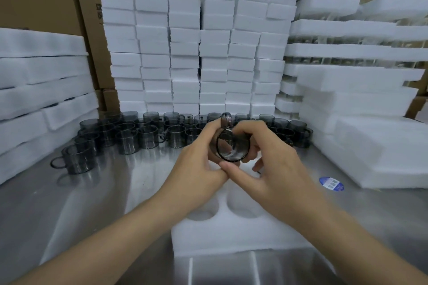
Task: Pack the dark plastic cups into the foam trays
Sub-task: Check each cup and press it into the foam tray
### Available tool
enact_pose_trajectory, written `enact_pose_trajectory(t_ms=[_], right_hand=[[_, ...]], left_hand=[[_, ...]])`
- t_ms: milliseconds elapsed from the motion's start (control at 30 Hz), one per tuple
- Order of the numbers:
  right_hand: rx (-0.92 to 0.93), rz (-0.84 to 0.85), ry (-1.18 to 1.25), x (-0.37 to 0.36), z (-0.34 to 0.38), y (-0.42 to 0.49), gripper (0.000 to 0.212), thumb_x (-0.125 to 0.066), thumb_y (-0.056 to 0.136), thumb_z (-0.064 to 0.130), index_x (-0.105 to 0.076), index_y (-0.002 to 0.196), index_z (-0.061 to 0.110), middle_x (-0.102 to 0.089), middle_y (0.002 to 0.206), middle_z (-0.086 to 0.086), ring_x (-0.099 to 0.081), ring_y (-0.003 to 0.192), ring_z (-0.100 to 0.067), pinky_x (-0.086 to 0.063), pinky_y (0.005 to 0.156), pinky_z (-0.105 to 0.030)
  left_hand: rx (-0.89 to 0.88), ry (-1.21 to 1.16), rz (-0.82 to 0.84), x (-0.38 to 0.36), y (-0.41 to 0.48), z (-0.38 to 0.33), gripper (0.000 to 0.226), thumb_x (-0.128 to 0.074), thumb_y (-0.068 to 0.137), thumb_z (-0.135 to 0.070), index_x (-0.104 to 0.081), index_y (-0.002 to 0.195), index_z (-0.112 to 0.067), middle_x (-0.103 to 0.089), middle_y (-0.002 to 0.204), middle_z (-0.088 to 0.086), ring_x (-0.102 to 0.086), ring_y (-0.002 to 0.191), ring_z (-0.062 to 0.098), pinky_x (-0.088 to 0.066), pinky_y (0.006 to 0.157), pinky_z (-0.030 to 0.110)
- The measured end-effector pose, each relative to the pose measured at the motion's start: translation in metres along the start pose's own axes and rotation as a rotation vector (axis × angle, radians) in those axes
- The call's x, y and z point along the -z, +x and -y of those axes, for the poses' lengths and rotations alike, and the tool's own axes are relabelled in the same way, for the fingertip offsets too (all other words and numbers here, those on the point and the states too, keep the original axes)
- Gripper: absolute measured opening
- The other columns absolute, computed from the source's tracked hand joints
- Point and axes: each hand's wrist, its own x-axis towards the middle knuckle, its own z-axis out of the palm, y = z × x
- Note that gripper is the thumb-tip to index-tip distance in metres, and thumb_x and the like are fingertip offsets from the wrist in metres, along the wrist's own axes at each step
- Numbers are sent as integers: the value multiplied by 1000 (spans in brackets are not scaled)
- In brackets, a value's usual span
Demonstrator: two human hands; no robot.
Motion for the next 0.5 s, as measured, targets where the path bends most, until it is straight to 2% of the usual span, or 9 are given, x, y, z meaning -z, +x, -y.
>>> enact_pose_trajectory(t_ms=[100, 167, 267, 300, 433, 500], right_hand=[[-25, 7, -19, 0, -1, -1, 67, -77, 90, 47, -39, 145, 48, -54, 110, 34, -61, 97, -6, -55, 72, -28], [-28, 17, -43, 0, -2, -1, 65, -74, 91, 44, -41, 147, 47, -55, 116, 27, -59, 98, -1, -58, 73, -34], [-30, -21, -121, 2, -2, 0, 66, -68, 90, 42, -43, 150, 50, -47, 109, 19, -55, 80, -2, -56, 67, -34], [-29, -34, -133, 3, -1, 0, 66, -66, 89, 42, -43, 150, 50, -45, 107, 18, -53, 76, -2, -56, 66, -32], [-24, -31, -111, 3, 0, -1, 65, -66, 89, 45, -45, 150, 49, -41, 112, 22, -52, 81, 2, -55, 66, -28], [-22, -30, -109, 2, -1, -1, 65, -67, 89, 43, -46, 150, 49, -42, 115, 22, -52, 80, 5, -53, 66, -25]], left_hand=[[-6, -13, -12, -1, 1, 1, 77, -73, 81, -7, -53, 141, -53, -76, 117, -14, -75, 105, 15, -56, 84, 36], [-5, 1, -25, -2, 2, 2, 78, -76, 85, -5, -52, 138, -57, -76, 116, -17, -76, 101, 12, -55, 79, 29], [2, 9, -33, -2, 2, 2, 75, -78, 89, -8, -51, 134, -62, -73, 109, -16, -75, 90, 10, -54, 67, 20], [2, 6, -38, -2, 3, 3, 74, -79, 89, -8, -52, 133, -61, -72, 108, -15, -74, 88, 11, -54, 65, 21], [13, 1, -50, -1, 3, 5, 61, -84, 88, -13, -59, 128, -52, -72, 106, -13, -72, 85, 13, -54, 66, 29], [19, 7, -51, -2, 3, 5, 59, -86, 88, -16, -59, 126, -52, -72, 107, -14, -72, 84, 12, -53, 66, 28]])
